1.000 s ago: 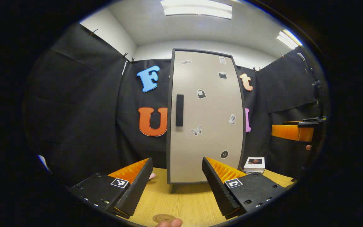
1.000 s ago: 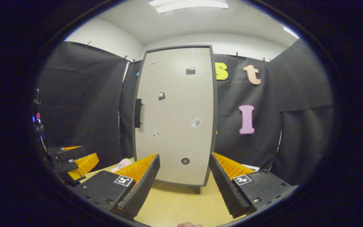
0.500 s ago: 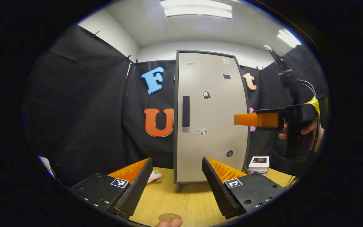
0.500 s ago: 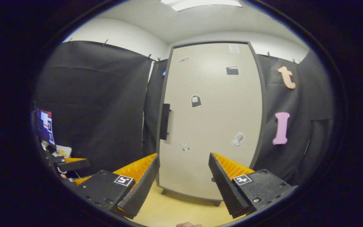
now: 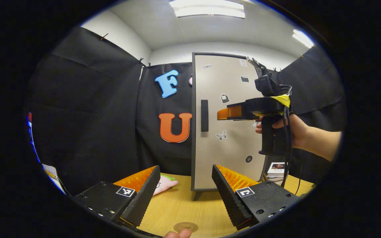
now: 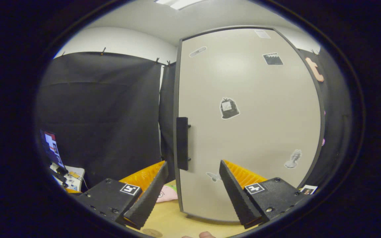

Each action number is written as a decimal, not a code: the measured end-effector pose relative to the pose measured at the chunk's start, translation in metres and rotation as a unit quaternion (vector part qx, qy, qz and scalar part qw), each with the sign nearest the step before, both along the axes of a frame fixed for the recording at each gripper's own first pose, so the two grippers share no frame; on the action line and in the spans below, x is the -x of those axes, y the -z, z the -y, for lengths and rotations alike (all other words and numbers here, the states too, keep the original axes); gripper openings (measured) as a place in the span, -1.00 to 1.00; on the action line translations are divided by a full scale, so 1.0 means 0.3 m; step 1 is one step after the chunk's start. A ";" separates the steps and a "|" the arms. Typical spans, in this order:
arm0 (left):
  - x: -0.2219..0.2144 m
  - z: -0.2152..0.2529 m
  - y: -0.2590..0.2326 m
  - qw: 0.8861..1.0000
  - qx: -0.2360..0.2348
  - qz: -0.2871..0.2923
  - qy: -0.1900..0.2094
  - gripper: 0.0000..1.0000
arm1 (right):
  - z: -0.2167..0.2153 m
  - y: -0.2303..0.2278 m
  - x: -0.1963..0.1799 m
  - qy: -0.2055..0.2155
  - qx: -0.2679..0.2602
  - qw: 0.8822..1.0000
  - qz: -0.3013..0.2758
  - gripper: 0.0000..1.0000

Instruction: Open the cabinet door with the right hand, grasp the bottle in the cabinet with the left hand and place it on the coaster, then close the cabinet door with the right hand.

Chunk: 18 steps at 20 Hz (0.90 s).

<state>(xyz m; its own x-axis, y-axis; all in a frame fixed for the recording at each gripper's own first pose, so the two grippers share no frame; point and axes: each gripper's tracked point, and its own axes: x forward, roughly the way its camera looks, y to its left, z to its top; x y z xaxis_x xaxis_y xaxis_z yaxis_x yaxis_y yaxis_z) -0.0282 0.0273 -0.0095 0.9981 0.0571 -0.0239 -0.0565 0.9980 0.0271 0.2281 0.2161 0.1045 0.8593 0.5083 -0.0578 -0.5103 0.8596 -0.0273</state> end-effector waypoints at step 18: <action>0.003 -0.062 0.016 0.999 0.003 -0.016 -0.039 0.89 | -0.254 -0.003 -0.234 -0.003 0.025 1.000 0.001 0.51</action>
